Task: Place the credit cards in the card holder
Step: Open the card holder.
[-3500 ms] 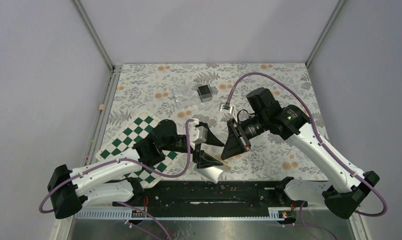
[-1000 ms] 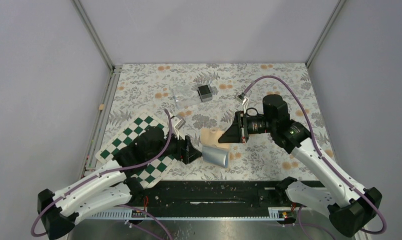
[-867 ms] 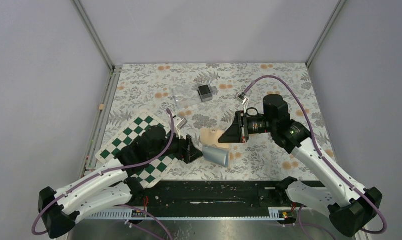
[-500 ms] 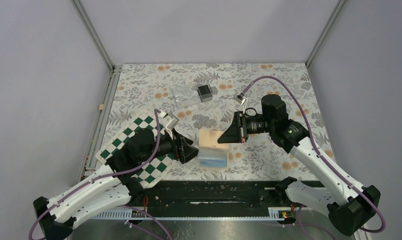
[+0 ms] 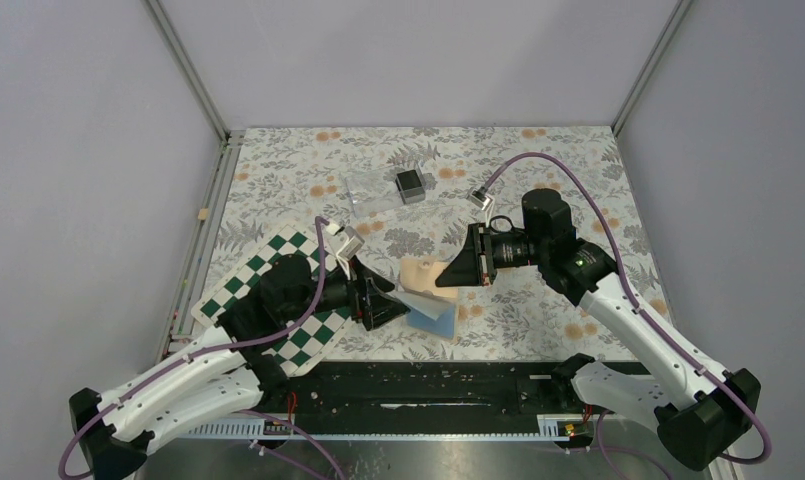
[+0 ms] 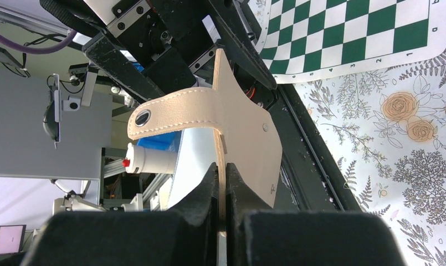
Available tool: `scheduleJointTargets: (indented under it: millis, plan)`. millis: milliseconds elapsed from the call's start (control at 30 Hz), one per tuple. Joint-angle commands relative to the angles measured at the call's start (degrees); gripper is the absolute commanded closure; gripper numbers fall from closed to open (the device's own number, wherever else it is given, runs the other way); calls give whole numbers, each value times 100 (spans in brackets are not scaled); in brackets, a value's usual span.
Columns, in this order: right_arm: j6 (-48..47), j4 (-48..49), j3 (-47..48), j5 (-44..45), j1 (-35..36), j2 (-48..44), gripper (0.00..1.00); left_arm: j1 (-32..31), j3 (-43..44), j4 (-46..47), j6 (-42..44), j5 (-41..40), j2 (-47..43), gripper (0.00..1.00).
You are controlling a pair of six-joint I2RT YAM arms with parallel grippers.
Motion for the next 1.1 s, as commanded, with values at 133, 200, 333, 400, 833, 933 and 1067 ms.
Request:
scheduleJointTargets:
  millis: [133, 200, 333, 400, 833, 933, 1067]
  plan:
    - [41, 223, 44, -362, -35, 52, 100, 15, 283, 251, 187, 446, -134, 20]
    - [13, 222, 45, -422, -32, 60, 100, 13, 301, 317, 213, 607, -119, 19]
    - [-13, 226, 60, -548, -35, 89, 100, 17, 402, 246, 333, 932, -20, 17]
    - [-23, 238, 52, -596, -37, 87, 100, 19, 453, 185, 367, 989, 22, 17]
    - [-52, 483, -55, -1062, -34, 60, 100, 13, 321, 499, 276, 956, 157, 15]
    - [74, 640, -142, -1156, -35, 45, 100, 20, 249, 719, 213, 820, 171, 15]
    - [270, 891, -230, -1171, -30, 8, 100, 19, 155, 1032, 159, 581, 143, 15]
